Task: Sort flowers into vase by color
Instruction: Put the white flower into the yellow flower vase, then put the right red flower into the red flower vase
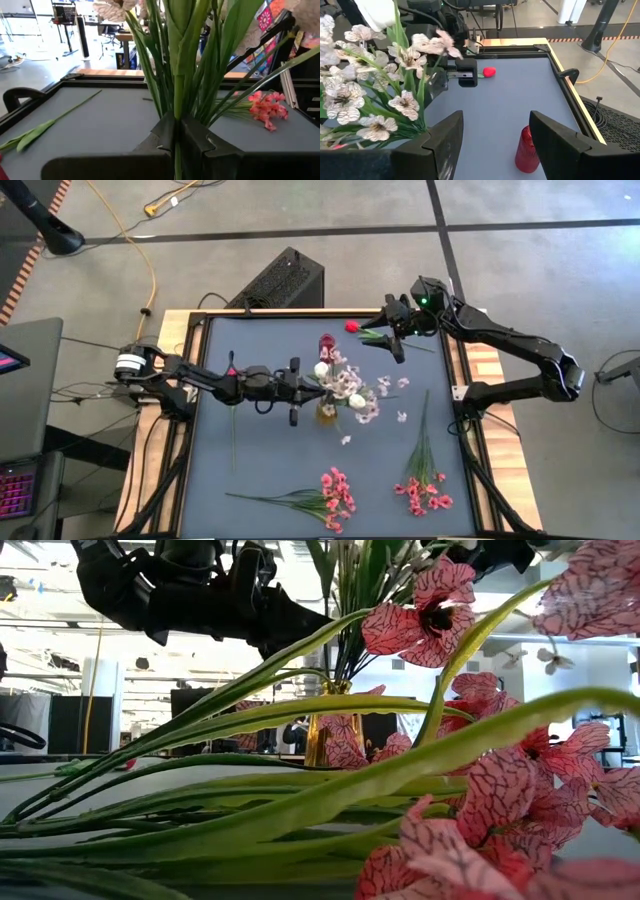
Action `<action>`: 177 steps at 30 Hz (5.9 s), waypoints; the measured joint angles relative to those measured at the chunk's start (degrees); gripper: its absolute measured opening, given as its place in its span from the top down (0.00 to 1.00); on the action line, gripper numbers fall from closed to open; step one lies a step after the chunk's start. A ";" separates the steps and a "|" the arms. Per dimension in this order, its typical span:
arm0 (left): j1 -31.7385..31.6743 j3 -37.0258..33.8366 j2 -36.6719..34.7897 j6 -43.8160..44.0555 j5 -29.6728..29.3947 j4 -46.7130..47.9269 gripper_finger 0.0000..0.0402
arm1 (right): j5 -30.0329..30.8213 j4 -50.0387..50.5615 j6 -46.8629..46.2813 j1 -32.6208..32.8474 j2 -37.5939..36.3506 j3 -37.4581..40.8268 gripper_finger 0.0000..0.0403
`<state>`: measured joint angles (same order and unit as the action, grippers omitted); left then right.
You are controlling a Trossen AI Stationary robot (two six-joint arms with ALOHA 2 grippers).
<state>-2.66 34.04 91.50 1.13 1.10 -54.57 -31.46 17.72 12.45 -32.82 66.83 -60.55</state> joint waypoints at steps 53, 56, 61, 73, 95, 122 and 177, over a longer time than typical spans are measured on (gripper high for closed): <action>-1.72 -0.02 -36.18 -2.14 -0.34 61.07 0.71 | 1.86 3.20 -1.95 -1.07 -0.07 -0.02 0.37; -2.47 -0.02 -39.07 -3.44 -4.16 64.73 0.71 | 1.90 5.31 -1.79 -0.76 -0.07 -0.02 0.37; -3.72 -0.02 -41.54 -5.64 -14.75 67.30 0.71 | 3.00 12.50 4.29 -0.03 -0.09 -0.02 0.37; -10.19 -0.07 -41.68 -6.56 -18.37 68.47 0.71 | 14.66 25.86 5.85 -5.45 5.66 -0.07 0.37; -12.39 -0.07 -41.70 -3.94 -11.35 68.08 0.71 | 24.09 19.35 11.45 -17.85 33.17 -0.02 0.37; -12.37 -0.07 -41.70 -3.44 -6.46 67.71 0.71 | 30.69 17.00 11.11 -17.42 37.09 -0.11 0.96; -19.52 -13.62 -45.44 -14.06 -4.79 41.83 0.71 | 10.45 -70.33 -22.48 -0.34 20.67 7.91 0.95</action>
<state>-22.17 20.43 46.06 -12.93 -3.68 -12.73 -21.02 -52.61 -10.03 -33.16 87.50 -52.64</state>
